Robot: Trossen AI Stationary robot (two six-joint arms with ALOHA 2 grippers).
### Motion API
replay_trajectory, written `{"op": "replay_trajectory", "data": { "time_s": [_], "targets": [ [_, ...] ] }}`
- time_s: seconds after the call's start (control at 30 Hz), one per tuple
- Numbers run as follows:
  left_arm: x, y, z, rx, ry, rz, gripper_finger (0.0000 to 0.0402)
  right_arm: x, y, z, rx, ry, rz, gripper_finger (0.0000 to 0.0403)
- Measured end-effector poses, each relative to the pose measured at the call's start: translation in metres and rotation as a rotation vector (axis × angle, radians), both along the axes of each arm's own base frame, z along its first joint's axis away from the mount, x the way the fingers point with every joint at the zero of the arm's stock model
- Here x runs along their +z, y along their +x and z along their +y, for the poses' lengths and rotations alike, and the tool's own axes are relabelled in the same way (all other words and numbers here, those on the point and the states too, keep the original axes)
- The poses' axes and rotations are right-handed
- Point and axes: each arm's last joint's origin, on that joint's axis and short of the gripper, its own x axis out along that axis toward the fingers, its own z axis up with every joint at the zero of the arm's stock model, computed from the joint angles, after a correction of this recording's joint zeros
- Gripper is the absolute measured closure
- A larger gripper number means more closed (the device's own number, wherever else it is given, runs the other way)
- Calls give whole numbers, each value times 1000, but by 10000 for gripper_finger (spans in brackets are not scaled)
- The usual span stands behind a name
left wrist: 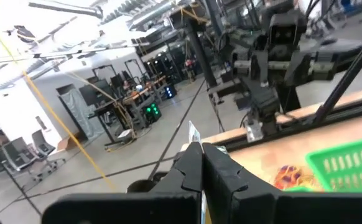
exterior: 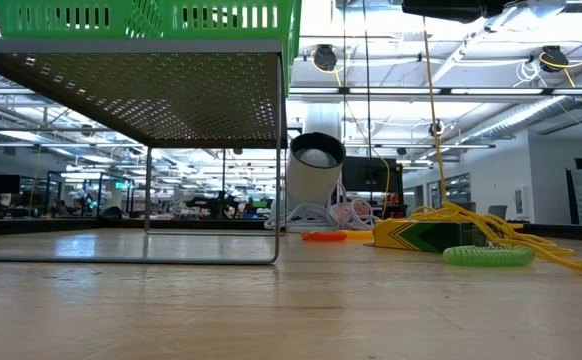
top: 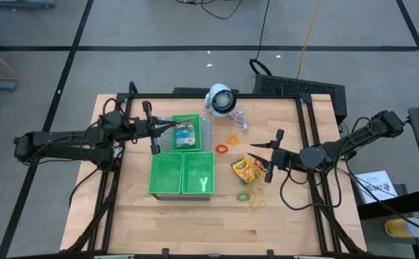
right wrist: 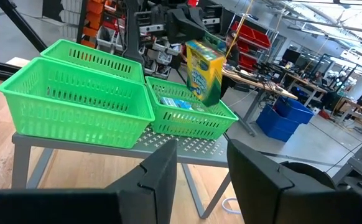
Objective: Pick & Place Office Desk Supplies
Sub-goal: Put the crayon box into the top green basket on the shelf, then put the yellow rubber band into the bottom left green basket on the shelf
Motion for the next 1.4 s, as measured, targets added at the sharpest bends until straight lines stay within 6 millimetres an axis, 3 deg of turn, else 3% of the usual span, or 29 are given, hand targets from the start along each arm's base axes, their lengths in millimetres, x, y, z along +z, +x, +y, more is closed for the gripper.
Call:
{"op": "replay_trajectory", "data": {
  "time_s": [0.57, 1.0, 1.2, 1.4],
  "targets": [
    [-14, 9, 28, -32, -63, 69, 397, 1, 0, 0, 0, 3, -7, 273],
    [-28, 15, 18, -155, -279, 181, 398, 0, 0, 0, 0, 1, -1, 273],
    [-32, 16, 15, -161, -428, 205, 366, 0, 0, 0, 0, 0, 0, 273],
    [-34, 16, 13, -166, -461, 222, 332, 0, 0, 0, 0, 0, 0, 273]
  ]
}}
